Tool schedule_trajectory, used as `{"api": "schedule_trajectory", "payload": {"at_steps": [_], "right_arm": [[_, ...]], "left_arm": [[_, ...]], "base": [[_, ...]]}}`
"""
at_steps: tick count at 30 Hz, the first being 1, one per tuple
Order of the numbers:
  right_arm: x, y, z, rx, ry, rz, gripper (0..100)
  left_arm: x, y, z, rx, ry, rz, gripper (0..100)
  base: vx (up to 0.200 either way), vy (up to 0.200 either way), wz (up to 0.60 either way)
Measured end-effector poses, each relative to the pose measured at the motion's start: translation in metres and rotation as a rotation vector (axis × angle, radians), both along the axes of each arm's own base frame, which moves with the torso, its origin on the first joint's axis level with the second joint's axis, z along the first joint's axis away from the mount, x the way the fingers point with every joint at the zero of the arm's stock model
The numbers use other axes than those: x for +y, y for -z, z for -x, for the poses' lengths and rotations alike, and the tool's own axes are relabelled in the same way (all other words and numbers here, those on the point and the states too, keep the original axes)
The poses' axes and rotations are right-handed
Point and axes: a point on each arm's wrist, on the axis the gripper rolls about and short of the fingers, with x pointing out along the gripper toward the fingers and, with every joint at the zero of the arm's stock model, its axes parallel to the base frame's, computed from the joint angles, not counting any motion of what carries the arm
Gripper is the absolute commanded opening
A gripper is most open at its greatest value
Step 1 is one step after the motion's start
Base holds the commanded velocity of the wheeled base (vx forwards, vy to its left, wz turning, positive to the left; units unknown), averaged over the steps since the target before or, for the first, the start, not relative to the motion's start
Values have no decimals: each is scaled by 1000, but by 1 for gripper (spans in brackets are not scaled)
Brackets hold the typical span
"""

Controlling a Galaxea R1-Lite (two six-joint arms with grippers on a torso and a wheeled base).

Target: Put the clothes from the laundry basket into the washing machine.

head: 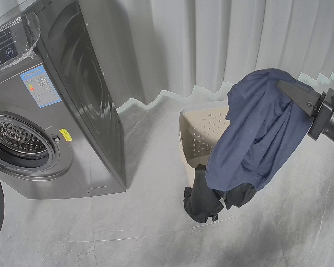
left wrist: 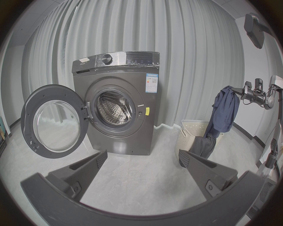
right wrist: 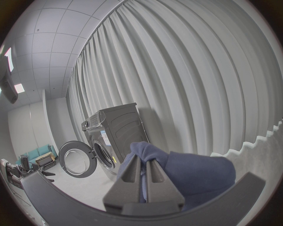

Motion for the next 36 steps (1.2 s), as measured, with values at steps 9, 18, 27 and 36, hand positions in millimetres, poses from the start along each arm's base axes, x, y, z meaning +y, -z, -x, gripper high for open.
{"api": "schedule_trajectory", "payload": {"at_steps": [9, 18, 27, 36], "right_arm": [[2, -8, 0, -27, -8, -17, 0], [7, -11, 3, -38, -38, -26, 0], [10, -13, 6, -44, -56, -32, 0], [15, -12, 9, -40, -86, -31, 0]], "left_arm": [[0, 0, 0, 0, -1, 0, 100], [0, 0, 0, -1, -1, 0, 100], [0, 0, 0, 0, -1, 0, 100], [0, 0, 0, 0, -1, 0, 100]], "base": [[0, 200, 0], [0, 200, 0], [0, 200, 0], [0, 200, 0]]}}
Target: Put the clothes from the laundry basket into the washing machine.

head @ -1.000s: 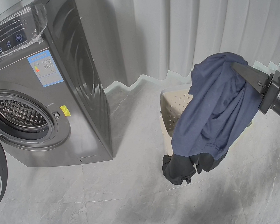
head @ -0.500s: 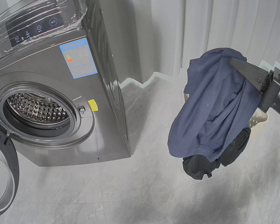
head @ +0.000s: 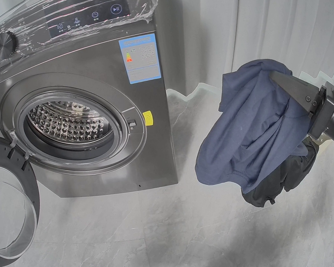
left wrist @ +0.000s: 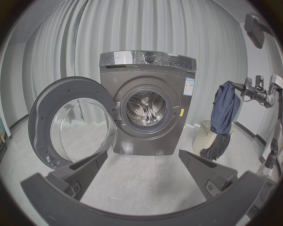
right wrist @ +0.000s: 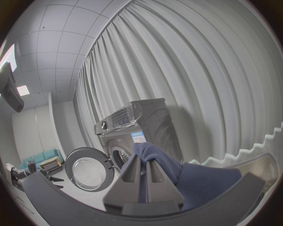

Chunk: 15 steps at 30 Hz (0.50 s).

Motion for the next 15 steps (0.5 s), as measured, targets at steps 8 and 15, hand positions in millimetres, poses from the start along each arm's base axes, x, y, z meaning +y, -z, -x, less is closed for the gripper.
{"api": "schedule_trajectory", "payload": {"at_steps": [8, 15], "right_arm": [[2, 1, 2, 3, -16, 1, 0], [2, 2, 1, 7, -12, 4, 0]], "left_arm": [[0, 0, 0, 0, 0, 2, 100], [0, 0, 0, 0, 0, 3, 100]], "base": [[0, 150, 0], [-86, 0, 0]]}}
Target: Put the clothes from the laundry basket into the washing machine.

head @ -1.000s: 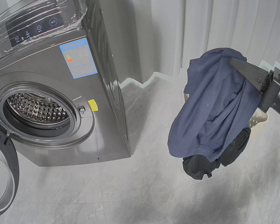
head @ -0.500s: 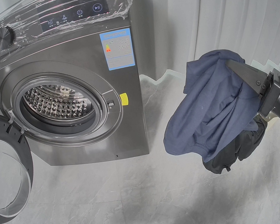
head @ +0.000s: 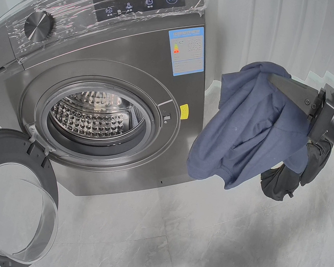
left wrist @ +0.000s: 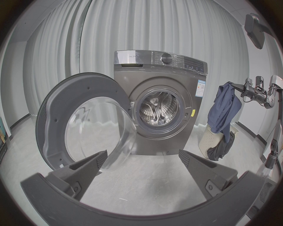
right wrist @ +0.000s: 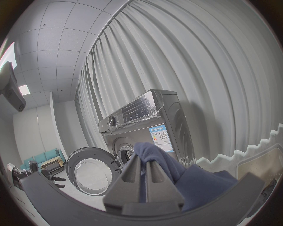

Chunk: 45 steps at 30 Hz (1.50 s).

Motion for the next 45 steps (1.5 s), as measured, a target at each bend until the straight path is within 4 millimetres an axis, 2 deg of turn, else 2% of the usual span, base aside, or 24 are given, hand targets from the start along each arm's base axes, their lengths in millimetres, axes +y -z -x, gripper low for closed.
{"api": "schedule_trajectory", "payload": {"at_steps": [12, 18, 24, 45], "right_arm": [[-3, 6, -7, 26, 34, 15, 0], [-3, 10, -8, 37, 35, 23, 0], [-2, 11, -9, 42, 36, 27, 0], [-3, 11, -10, 40, 39, 24, 0]], "left_arm": [[0, 0, 0, 0, 0, -2, 100], [0, 0, 0, 0, 0, -3, 100], [0, 0, 0, 0, -1, -2, 100], [0, 0, 0, 0, 0, -1, 100]], "base": [[-200, 0, 0], [0, 0, 0], [0, 200, 0], [0, 0, 0]]}}
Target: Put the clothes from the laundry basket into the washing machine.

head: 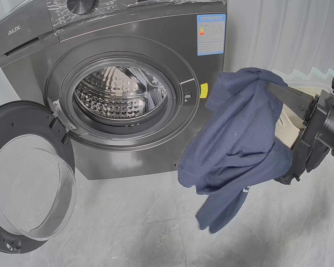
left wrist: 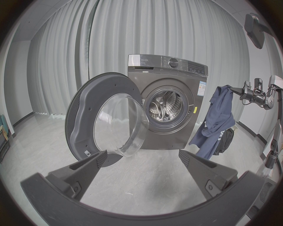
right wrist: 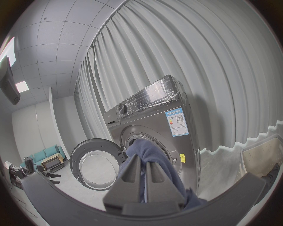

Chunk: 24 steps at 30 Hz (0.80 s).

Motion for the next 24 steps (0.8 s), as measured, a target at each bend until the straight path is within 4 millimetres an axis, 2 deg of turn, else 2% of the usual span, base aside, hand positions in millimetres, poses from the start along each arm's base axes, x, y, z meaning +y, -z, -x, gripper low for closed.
{"api": "schedule_trajectory", "payload": {"at_steps": [24], "right_arm": [[-1, 4, -3, 17, 9, 4, 0]], "left_arm": [[0, 0, 0, 0, 0, 1, 100]], "base": [[0, 0, 0]]}}
